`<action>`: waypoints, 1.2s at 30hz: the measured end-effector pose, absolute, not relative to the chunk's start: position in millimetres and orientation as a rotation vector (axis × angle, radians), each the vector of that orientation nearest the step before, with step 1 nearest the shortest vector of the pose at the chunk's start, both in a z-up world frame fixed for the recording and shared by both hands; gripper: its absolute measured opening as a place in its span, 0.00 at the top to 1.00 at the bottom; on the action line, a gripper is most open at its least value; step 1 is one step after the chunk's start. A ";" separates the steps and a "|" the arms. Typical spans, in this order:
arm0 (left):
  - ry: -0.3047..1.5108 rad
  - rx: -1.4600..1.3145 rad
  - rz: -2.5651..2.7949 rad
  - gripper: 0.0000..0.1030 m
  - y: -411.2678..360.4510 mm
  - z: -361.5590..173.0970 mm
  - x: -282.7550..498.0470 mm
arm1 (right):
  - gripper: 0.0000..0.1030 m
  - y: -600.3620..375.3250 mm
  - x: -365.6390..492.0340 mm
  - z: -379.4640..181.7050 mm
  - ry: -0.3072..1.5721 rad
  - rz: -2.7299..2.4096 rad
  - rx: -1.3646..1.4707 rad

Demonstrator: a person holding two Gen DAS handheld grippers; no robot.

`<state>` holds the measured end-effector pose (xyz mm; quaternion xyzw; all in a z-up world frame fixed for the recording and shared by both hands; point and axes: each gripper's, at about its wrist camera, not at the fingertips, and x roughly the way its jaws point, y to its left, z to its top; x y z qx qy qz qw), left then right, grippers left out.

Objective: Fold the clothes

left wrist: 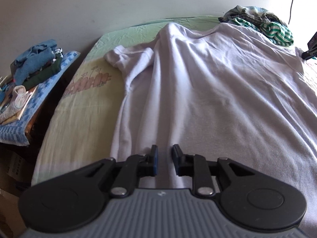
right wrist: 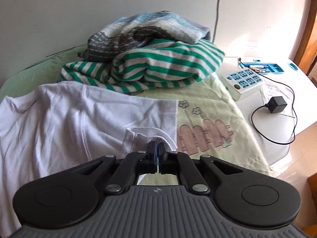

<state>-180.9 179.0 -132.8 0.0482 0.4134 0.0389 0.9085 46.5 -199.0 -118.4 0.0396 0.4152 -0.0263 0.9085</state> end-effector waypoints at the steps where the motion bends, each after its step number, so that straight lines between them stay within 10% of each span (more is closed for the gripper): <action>1: 0.848 0.095 0.084 0.75 181.6 -132.3 -182.4 | 1.00 -211.8 44.3 -115.1 0.850 -0.070 0.105; 8: 0.870 0.109 0.148 0.77 209.4 -131.8 -188.9 | 0.96 -267.9 39.5 -119.4 0.841 -0.151 0.243; 12: 0.874 0.096 0.149 0.75 220.4 -130.7 -189.1 | 0.56 -252.4 42.0 -119.2 0.843 -0.050 0.323; 14: 0.872 0.108 0.178 0.76 222.8 -131.6 -188.8 | 0.51 -239.9 48.7 -121.7 0.834 -0.062 0.295; 16: 0.865 0.103 0.199 0.72 228.3 -132.5 -189.8 | 0.54 -234.0 53.7 -126.6 0.857 -0.058 0.262; 18: 0.864 0.067 0.202 0.72 237.3 -131.3 -191.1 | 0.90 -228.3 58.7 -131.6 0.881 -0.053 0.230; 21: 0.853 0.099 0.237 0.74 240.6 -126.1 -189.8 | 0.95 -226.5 59.4 -129.6 0.879 -0.109 0.146; 23: 0.831 0.101 0.241 0.90 243.6 -116.8 -184.5 | 0.92 -232.5 59.8 -123.2 0.854 -0.273 0.075; 36: 0.771 0.258 0.121 0.76 218.8 -130.2 -52.1 | 0.65 -142.8 45.3 -70.8 0.773 0.125 0.100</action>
